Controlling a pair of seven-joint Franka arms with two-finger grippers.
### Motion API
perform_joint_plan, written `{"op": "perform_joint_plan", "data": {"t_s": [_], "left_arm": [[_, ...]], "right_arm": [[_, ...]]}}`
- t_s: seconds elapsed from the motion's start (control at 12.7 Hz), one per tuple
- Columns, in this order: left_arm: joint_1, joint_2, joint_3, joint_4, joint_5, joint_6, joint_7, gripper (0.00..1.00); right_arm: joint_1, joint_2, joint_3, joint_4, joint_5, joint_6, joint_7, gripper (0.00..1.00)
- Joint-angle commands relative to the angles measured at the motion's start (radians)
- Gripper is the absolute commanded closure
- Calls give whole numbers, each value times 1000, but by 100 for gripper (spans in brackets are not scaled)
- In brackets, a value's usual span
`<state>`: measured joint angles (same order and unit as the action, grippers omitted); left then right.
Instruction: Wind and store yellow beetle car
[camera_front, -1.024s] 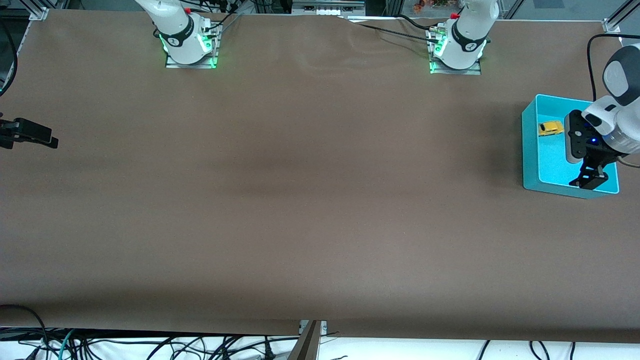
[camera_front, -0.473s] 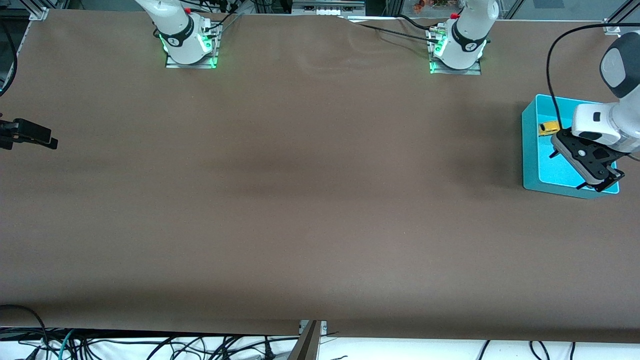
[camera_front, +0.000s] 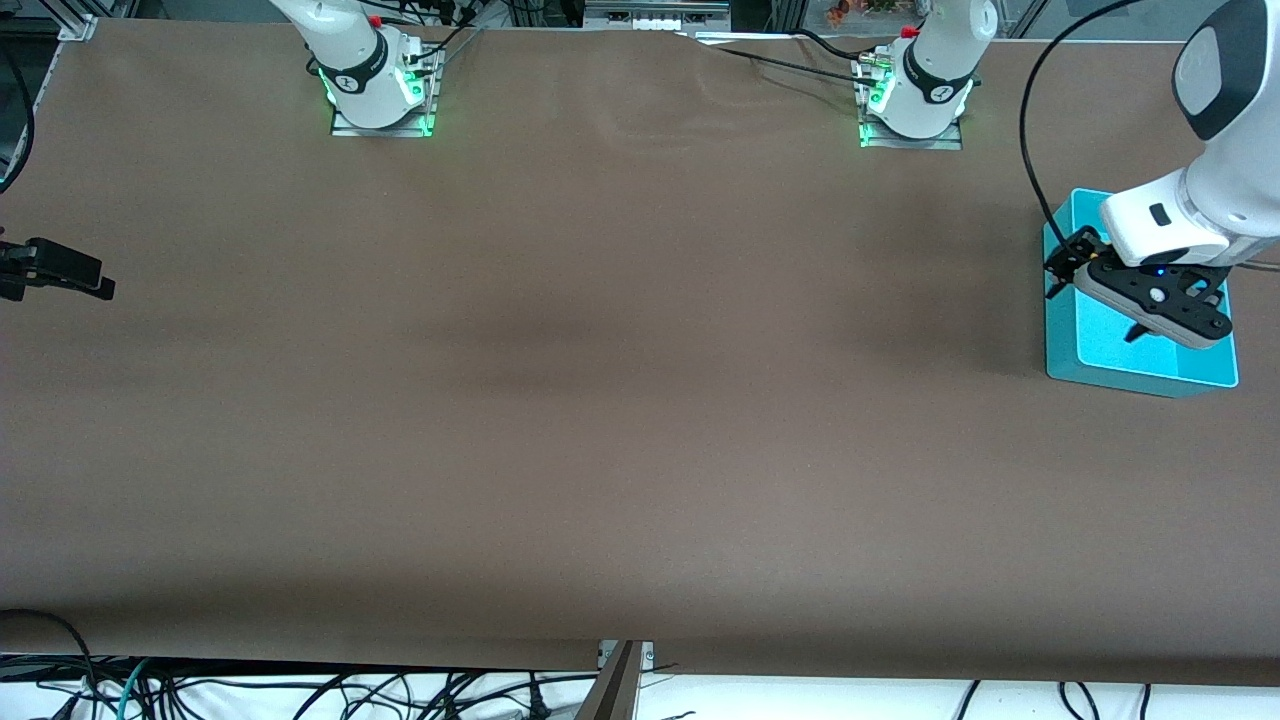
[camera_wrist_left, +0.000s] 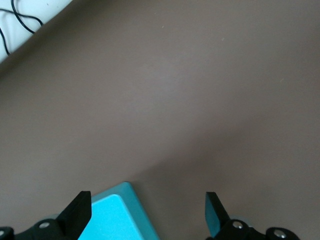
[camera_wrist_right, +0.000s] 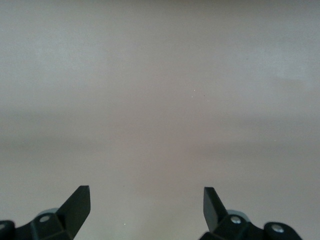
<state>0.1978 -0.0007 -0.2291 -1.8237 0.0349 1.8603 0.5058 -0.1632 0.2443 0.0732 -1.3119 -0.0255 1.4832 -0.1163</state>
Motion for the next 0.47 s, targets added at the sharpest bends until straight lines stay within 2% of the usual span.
{"op": "perform_joint_plan", "data": {"t_s": [0.0,0.24,0.39], "left_arm": [[-6,-12,19,26,-61,-99,-172,0],[-8,-50,17,38,-73,-209,-355,0],[-18,-62,17,102,-66,-314,-392,0]], "right_arm": [[5,-7,-1,-4,-14,9,7,0],[5,-7,-1,-4,-14,11,7,0],[7,-7,-1,-4,-14,11,7,0]]}}
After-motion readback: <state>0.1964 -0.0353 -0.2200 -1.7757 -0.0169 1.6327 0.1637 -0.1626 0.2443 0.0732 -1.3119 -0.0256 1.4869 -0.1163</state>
